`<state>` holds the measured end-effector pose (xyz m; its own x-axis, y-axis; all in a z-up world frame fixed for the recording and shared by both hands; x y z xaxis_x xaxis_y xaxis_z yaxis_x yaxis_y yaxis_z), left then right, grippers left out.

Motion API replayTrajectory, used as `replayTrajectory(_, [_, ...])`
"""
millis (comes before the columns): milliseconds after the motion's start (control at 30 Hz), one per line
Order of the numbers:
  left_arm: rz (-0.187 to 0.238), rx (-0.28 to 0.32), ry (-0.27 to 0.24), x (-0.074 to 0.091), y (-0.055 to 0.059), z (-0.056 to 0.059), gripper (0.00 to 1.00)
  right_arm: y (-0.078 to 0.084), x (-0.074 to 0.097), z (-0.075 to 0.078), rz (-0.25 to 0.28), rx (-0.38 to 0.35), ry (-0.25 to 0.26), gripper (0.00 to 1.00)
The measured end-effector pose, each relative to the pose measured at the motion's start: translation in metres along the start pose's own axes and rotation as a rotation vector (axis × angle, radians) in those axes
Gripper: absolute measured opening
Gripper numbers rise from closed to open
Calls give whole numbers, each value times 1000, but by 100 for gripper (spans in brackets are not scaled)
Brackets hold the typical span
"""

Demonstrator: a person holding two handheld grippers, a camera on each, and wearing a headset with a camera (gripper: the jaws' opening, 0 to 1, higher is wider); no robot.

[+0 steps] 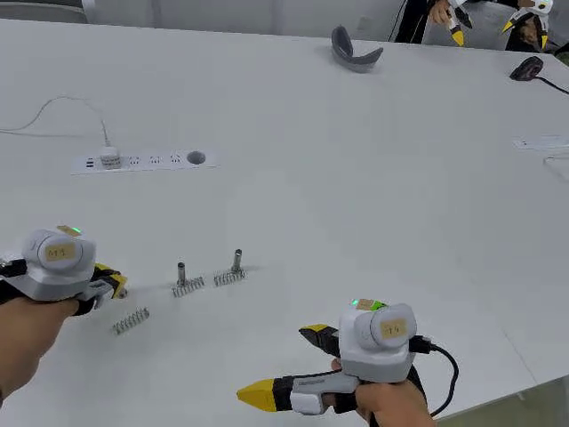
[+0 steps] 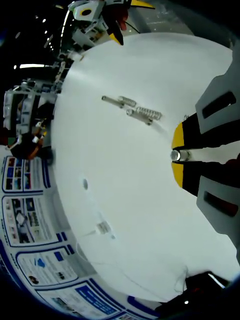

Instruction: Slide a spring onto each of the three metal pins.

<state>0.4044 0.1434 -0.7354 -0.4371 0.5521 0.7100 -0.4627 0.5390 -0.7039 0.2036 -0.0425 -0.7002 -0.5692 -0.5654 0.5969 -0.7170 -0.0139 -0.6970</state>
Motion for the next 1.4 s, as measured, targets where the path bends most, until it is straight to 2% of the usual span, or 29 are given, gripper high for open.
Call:
replayTrajectory(367, [3, 9, -5, 0, 2, -1, 9, 3, -1, 0, -2, -7, 0, 93])
replayTrajectory(667, [-10, 41, 1, 6, 8, -2, 21, 0, -1, 0, -2, 0, -2, 93])
replayTrajectory(933, [-28, 61, -7, 19, 21, -1, 29, -2, 0, -1, 7, 4, -1, 93])
replayTrajectory(1200, [-12, 104, -8, 37, 34, 7, 32, -2, -3, -5, 2, 10, -8, 93])
replayTrajectory(1400, [1, 137, 4, 50, 44, 13, 38, -4, -5, -6, 3, 21, -11, 93])
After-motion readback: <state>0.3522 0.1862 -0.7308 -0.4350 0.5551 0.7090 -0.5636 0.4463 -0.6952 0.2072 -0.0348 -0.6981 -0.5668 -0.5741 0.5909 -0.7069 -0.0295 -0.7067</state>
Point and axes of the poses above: the centre of the closed fingertips' face, and the gripper's own axes: x roughly backward along the fingers, z roughly to its right, y roughly out of its underside, the point moved 3 cm from there along x, roughly backward along the fingers
